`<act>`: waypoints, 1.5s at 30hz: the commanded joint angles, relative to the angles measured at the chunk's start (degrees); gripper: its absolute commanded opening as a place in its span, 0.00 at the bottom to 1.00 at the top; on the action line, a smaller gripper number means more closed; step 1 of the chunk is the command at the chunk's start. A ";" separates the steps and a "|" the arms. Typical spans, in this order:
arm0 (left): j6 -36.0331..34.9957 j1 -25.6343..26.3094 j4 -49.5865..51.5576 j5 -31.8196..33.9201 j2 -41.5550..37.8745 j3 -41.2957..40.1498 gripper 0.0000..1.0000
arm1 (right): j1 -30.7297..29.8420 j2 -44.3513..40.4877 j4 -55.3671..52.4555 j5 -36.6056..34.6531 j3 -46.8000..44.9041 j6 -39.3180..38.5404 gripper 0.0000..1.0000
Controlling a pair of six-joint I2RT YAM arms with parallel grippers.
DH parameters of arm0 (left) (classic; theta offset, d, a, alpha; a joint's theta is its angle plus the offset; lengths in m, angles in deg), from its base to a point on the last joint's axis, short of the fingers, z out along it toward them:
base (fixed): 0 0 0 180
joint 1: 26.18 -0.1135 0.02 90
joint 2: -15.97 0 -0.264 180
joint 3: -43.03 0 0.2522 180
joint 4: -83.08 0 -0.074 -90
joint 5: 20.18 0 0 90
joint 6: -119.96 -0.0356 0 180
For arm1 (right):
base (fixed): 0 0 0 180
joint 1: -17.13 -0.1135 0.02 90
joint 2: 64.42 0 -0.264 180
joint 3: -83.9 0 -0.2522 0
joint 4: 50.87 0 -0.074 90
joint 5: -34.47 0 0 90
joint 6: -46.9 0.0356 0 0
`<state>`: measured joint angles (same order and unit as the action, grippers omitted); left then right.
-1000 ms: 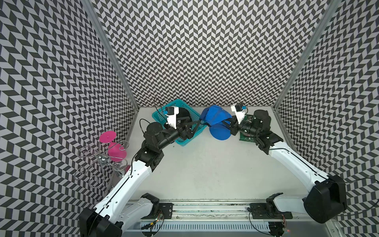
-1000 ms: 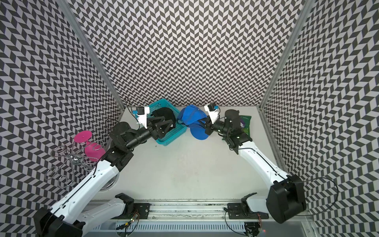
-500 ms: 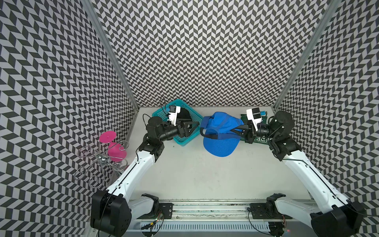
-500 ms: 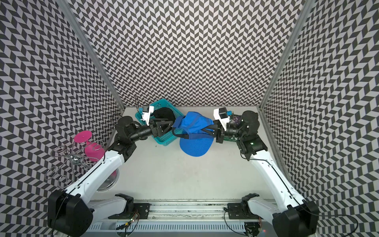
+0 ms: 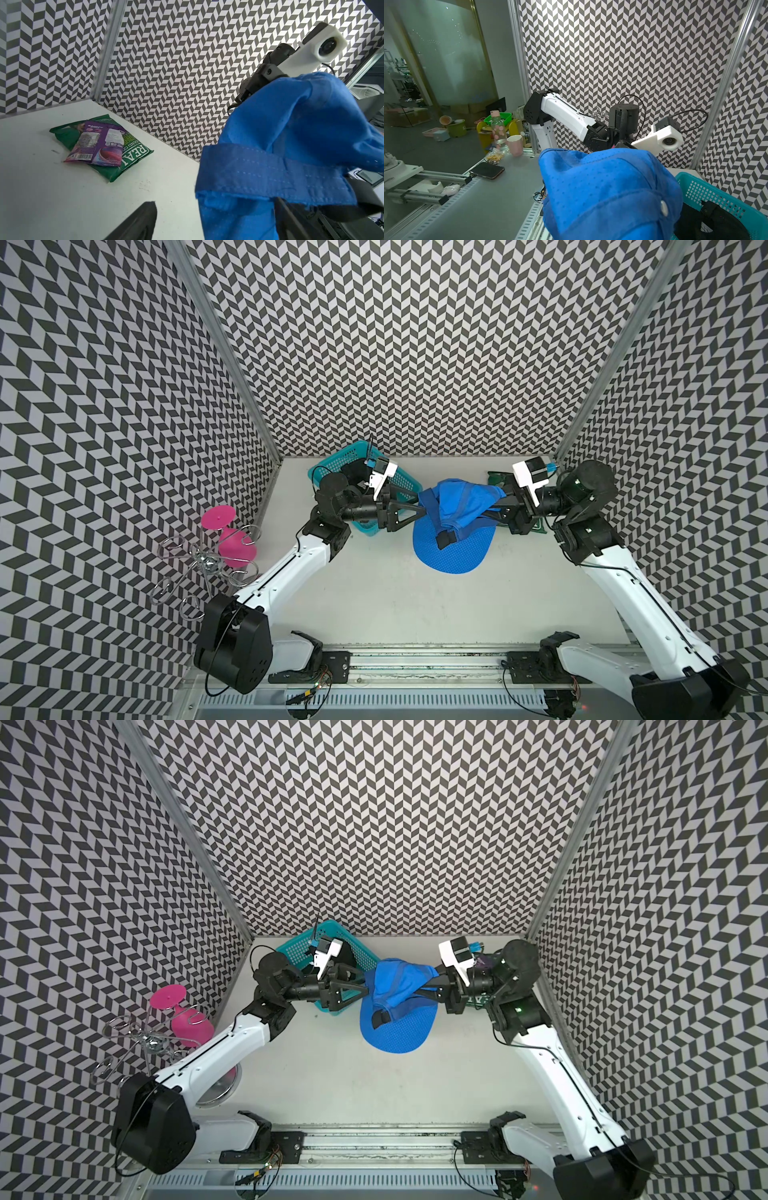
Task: Turn the baseball cap inside out
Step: Turn over the baseball cap.
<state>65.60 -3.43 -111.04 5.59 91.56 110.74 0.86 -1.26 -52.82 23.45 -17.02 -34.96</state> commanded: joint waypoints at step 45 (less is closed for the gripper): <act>-9.24 5.85 24.04 53.87 -8.46 9.44 0.00 | -5.07 -15.70 12.44 -67.69 -22.19 -13.55 1.00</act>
<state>59.07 1.31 -93.07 53.09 82.51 117.95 -0.26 -15.67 -45.83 -36.00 -37.67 -41.86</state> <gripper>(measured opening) 0.048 0.991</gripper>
